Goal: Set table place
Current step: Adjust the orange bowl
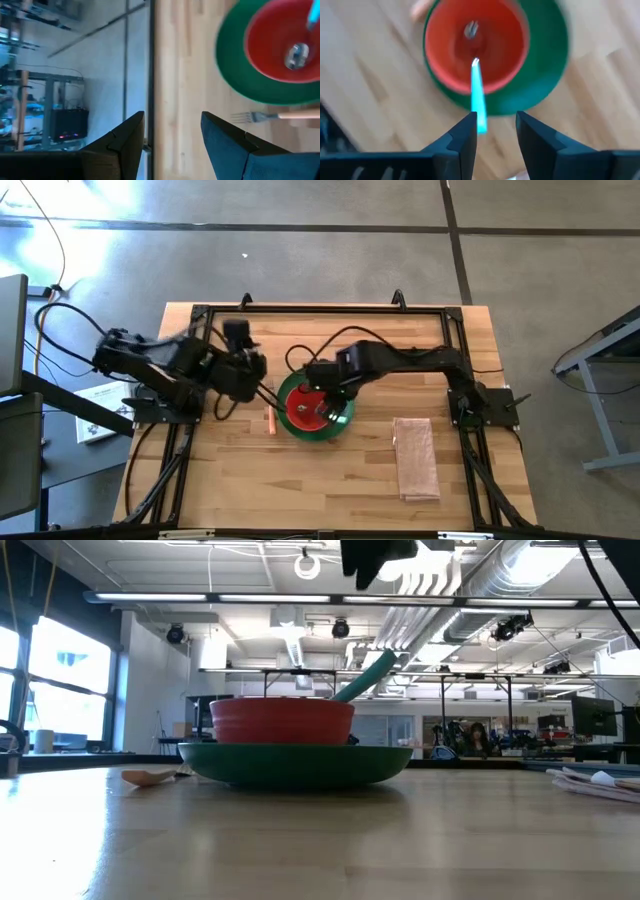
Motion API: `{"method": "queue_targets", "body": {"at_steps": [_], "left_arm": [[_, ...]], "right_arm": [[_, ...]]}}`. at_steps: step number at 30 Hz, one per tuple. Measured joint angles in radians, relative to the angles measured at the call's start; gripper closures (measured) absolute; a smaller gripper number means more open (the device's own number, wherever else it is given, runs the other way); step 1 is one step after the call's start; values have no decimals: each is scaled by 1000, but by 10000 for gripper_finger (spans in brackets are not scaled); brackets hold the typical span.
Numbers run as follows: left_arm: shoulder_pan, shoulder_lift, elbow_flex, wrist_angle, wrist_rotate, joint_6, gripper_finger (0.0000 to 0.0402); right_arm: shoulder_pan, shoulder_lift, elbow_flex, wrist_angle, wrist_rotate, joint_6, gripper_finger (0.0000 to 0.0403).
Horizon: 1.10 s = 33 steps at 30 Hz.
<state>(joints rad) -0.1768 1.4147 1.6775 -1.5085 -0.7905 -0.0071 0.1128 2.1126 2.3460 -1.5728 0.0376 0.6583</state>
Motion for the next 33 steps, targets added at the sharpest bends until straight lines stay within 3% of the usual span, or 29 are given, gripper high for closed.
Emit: {"method": "queue_targets", "body": {"at_steps": [5,10,17,23,27,33], "left_arm": [[1,2,-177,184,112,59,218],[0,6,-257,388,265,183,218],[72,63,-262,452,323,241,218],[194,191,-263,462,403,239,218],[252,288,-263,535,494,246,218],[284,410,-255,582,518,248,218]], "right_arm": [[36,-86,-39,-4,166,85,276],[75,-213,-194,5,247,227,276],[149,-413,-446,0,282,429,276],[198,-562,-616,1,304,537,276],[223,-638,-695,2,305,565,276],[231,-714,-784,4,305,571,276]]}}
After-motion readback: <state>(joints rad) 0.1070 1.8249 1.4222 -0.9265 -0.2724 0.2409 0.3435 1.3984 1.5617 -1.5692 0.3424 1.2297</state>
